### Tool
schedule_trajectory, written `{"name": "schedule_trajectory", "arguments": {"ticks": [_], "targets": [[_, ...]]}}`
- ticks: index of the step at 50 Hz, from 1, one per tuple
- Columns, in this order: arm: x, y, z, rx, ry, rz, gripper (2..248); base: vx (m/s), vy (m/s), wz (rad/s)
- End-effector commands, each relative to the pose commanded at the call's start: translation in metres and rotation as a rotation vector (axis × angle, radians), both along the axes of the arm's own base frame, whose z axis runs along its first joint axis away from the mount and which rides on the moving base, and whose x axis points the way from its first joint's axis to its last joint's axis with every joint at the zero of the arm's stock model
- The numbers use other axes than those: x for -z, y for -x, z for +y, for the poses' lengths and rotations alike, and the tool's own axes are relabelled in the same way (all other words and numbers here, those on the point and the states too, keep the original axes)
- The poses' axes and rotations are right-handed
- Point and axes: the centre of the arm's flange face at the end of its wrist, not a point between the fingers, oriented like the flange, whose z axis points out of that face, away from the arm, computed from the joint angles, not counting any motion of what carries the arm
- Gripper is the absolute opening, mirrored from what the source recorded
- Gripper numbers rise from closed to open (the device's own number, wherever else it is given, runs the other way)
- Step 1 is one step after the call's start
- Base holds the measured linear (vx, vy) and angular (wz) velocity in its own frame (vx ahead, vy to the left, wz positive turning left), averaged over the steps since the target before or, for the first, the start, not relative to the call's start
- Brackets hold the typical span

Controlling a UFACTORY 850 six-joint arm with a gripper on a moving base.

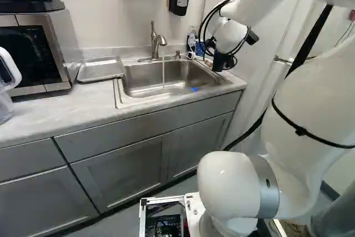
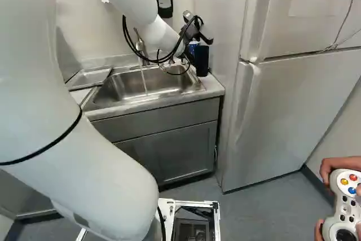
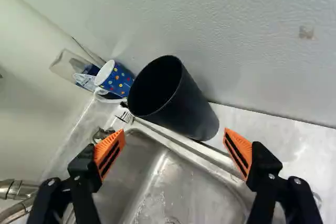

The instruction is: Rinse the cup and place it in the tray

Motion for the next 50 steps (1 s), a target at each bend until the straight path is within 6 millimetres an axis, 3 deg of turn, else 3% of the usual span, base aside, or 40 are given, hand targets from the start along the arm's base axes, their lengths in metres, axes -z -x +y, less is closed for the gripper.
{"name": "schedule_trajectory", "arguments": {"ticks": [14,50], "targets": [[0.0,0.0,0.0,-0.012,0.02,0.007,247,0.0,0.0,0.0],[0.0,0.0,0.0,-0.194,0.318,0.115,247,0.0,0.0,0.0]]}}
